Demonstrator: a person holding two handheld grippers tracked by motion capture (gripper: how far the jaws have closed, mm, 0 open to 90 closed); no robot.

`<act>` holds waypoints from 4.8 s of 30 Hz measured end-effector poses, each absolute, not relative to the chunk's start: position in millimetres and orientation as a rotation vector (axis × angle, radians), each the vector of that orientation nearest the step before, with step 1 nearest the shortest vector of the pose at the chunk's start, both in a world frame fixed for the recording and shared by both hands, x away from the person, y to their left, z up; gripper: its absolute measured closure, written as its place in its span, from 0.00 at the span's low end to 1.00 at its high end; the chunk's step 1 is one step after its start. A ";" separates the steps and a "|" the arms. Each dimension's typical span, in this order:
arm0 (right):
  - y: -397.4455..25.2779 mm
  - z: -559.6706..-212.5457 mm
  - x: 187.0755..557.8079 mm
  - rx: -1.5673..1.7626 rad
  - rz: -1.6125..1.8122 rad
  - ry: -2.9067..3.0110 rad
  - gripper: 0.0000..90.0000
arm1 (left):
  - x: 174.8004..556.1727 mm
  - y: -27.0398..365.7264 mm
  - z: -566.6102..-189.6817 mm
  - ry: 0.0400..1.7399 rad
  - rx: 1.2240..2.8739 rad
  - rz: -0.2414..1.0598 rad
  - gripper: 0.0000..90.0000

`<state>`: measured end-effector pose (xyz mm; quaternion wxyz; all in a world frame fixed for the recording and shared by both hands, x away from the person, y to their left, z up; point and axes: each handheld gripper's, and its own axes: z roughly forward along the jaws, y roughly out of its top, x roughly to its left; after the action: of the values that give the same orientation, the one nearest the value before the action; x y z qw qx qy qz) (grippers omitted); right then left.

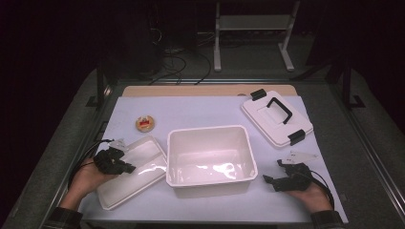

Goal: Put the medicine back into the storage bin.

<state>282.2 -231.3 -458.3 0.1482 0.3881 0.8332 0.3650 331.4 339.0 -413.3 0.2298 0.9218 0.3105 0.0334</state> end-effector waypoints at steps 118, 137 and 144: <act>-233.1 -458.1 282.9 1.133 1.071 2.398 0.19 | 519.6 298.8 -406.5 1.194 2.634 0.119 0.22; -232.6 -458.1 282.6 1.132 1.067 2.397 0.19 | 484.8 279.3 -333.8 0.997 2.644 0.155 0.22; -232.4 -458.1 282.5 1.130 1.066 2.396 0.19 | 462.7 262.4 -303.5 0.870 2.666 0.163 0.22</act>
<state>282.5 -232.4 -458.1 0.1425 0.3915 0.8306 0.3695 462.7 262.4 -303.5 0.1656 0.9359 0.3056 0.0574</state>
